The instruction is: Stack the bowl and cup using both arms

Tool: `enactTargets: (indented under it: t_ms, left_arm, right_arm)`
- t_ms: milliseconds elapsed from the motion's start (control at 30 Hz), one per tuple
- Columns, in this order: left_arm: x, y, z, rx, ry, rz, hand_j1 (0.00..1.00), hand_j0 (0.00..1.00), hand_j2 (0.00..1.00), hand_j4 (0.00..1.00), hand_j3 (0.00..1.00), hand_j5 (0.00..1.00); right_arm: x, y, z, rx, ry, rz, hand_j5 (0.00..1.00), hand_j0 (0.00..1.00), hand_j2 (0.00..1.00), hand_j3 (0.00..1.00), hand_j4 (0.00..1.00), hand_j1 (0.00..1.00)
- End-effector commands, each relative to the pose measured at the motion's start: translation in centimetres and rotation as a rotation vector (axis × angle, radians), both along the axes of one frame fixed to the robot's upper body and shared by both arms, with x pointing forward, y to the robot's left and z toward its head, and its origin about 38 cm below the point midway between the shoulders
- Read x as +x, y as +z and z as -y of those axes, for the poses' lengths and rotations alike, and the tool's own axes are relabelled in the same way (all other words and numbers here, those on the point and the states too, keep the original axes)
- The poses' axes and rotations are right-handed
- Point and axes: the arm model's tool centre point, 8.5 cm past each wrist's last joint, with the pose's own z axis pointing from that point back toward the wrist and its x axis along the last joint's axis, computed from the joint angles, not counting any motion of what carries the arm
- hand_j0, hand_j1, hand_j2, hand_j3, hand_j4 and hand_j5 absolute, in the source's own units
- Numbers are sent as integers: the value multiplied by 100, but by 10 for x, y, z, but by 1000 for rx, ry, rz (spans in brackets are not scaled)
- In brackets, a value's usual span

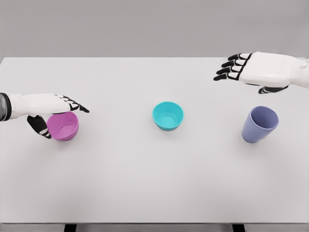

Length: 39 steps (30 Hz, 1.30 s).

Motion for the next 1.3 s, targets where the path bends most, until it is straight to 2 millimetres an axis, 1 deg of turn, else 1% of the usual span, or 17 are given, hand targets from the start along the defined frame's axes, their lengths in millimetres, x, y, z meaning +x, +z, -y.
enactTargets:
  t_ms: [0,100,200,467,600,667,700,733,800,833,967,1033,1267]
  left_arm:
    - [0,-1,-1,5,1,2,100,100,100,100,100,100]
    - [1,-4,0,24,-1,8,100,100,100,100,100,100]
    - [2,-7,-2,35,6,8,100,100,100,100,100,100]
    - [5,-17,-8,46,28,-7,100,100,100,100,100,100]
    - [6,-18,-9,52,33,-5,100,100,100,100,100,100]
    - [9,-21,-5,54,27,-3,100,100,100,100,100,100]
    - [11,-23,-6,59,30,-1,100,100,100,100,100,100]
    - [12,-24,-4,57,27,0,100,100,100,100,100,100]
    - [11,-27,-5,62,26,-7,100,100,100,100,100,100]
    - [11,-27,-4,61,25,-7,100,100,100,100,100,100]
    - [11,-28,-4,62,24,-9,100,100,100,100,100,100]
    - [11,-28,-4,62,24,-9,100,100,100,100,100,100]
    - [11,-28,-5,63,25,-10,100,100,100,100,100,100]
  right_arm:
    - [0,0,0,5,-3,-1,100,100,100,100,100,100]
    - [-1,-5,1,5,-4,-13,100,100,100,100,100,100]
    - [0,1,3,11,-11,2,100,100,100,100,100,100]
    - [-1,2,6,6,-16,4,100,100,100,100,100,100]
    - [-4,6,20,-26,-44,6,100,100,100,100,100,100]
    - [-4,6,19,-26,-41,5,100,100,100,100,100,100]
    - [-4,5,19,-27,-42,3,100,100,100,100,100,100]
    - [-7,-6,21,-30,-46,-24,100,100,100,100,100,100]
    - [-9,-6,32,-52,-69,-31,100,100,100,100,100,100]
    - [-9,-7,29,-45,-63,-33,100,100,100,100,100,100]
    - [-10,-1,37,-64,-79,-24,100,100,100,100,100,100]
    - [-9,-2,34,-57,-74,-25,100,100,100,100,100,100]
    - [-9,1,36,-62,-79,-18,100,100,100,100,100,100]
